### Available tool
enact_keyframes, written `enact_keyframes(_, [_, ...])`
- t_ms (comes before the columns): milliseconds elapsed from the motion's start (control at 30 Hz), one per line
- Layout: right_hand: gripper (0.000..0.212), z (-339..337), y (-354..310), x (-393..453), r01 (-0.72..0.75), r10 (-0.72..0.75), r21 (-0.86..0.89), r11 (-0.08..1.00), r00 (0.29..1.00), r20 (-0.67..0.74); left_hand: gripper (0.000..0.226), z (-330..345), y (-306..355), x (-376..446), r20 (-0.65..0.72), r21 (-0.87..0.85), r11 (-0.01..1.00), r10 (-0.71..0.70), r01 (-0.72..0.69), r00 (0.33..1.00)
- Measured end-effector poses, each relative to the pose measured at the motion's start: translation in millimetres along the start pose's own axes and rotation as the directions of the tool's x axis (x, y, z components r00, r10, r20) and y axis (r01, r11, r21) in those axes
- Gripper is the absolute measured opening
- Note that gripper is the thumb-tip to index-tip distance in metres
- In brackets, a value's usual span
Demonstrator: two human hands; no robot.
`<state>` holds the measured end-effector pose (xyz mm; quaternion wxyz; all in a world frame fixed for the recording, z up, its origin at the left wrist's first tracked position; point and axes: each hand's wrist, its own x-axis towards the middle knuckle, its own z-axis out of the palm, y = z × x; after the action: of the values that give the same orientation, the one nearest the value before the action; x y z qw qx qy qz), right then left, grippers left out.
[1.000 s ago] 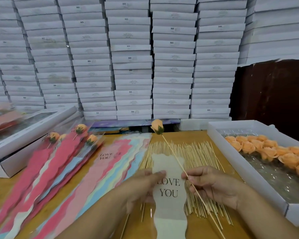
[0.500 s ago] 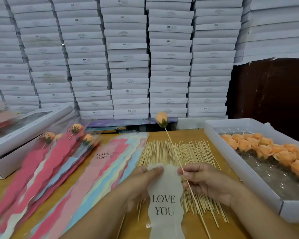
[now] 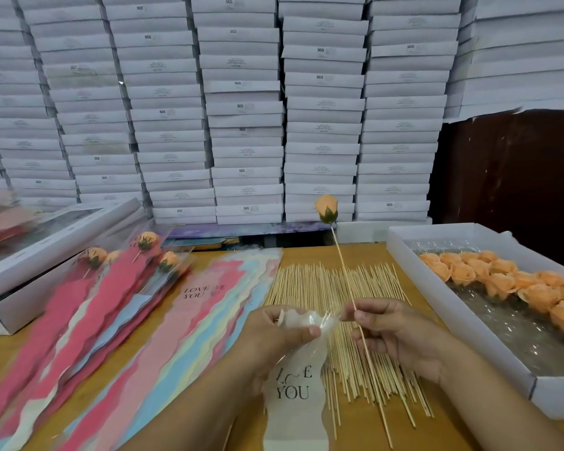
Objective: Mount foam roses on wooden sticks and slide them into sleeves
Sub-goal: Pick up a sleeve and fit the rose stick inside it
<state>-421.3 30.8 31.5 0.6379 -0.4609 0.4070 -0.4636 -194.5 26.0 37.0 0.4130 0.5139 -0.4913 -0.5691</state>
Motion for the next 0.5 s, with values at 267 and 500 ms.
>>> enact_keyframes(267, [0.019,15.8,-50.5,5.6,0.213,-0.223,-0.067,0.975,0.948,-0.227,0.061,-6.7,0.6,-2.8,0.077,-0.013,1.0,0.006,-0.005,0.997])
enact_keyframes(500, [0.012,44.2,-116.1,15.1,0.478,-0.493,-0.128,0.869,0.817,-0.298,0.042,-1.8,0.8,-4.4,0.072,-0.012,1.0,0.008,-0.007,0.997])
